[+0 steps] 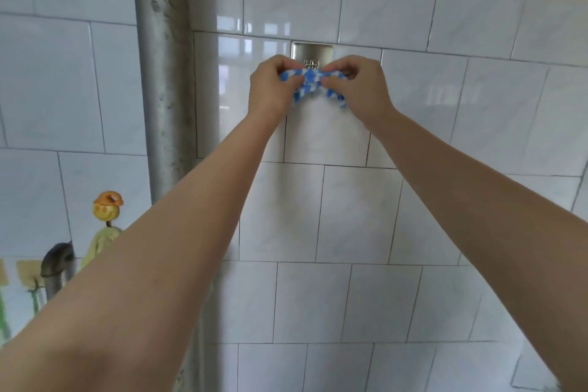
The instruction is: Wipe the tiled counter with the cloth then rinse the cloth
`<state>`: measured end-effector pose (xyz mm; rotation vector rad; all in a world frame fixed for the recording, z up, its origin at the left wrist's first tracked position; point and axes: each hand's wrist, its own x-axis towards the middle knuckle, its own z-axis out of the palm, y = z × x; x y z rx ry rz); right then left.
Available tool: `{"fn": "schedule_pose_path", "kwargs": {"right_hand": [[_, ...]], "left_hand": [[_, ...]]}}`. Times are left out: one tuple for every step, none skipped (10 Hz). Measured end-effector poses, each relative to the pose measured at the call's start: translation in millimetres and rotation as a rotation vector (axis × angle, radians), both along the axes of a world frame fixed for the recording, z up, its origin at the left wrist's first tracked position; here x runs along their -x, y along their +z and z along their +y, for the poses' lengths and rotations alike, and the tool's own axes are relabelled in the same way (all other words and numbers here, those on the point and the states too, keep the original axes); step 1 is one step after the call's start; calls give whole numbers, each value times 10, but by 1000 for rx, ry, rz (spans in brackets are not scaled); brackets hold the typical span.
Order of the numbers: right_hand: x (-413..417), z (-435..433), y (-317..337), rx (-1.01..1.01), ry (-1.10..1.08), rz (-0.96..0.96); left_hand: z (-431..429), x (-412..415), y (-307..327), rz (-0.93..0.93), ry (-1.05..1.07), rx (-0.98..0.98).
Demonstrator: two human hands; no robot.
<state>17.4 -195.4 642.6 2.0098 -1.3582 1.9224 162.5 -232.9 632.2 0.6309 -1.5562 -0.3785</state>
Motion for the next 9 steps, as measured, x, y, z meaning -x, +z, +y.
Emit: {"fn": "schedule_pose_path", "kwargs": {"right_hand": [[4, -100, -5, 3, -34, 0], [7, -223, -117, 13, -97, 22], [38, -288, -259, 71, -174, 105], [76, -276, -352, 100, -181, 85], [59, -229, -430, 44, -118, 4], [28, -187, -501, 13, -74, -46], [-19, -119, -544, -11, -24, -49], [-17, -62, -642, -26, -63, 4], [70, 64, -762, -22, -88, -44]], "left_hand": [[-110, 45, 31, -1, 22, -7], [-172, 59, -50, -5, 54, 7], [-184, 55, -192, -59, 95, -1], [-180, 58, -315, -103, 98, 13], [-136, 95, -388, -88, 38, -27], [-83, 110, -438, -78, 5, -52], [-15, 76, -451, -101, 8, -73], [58, -30, -507, -101, 60, -60], [138, -284, -622, -26, 85, -77]]}}
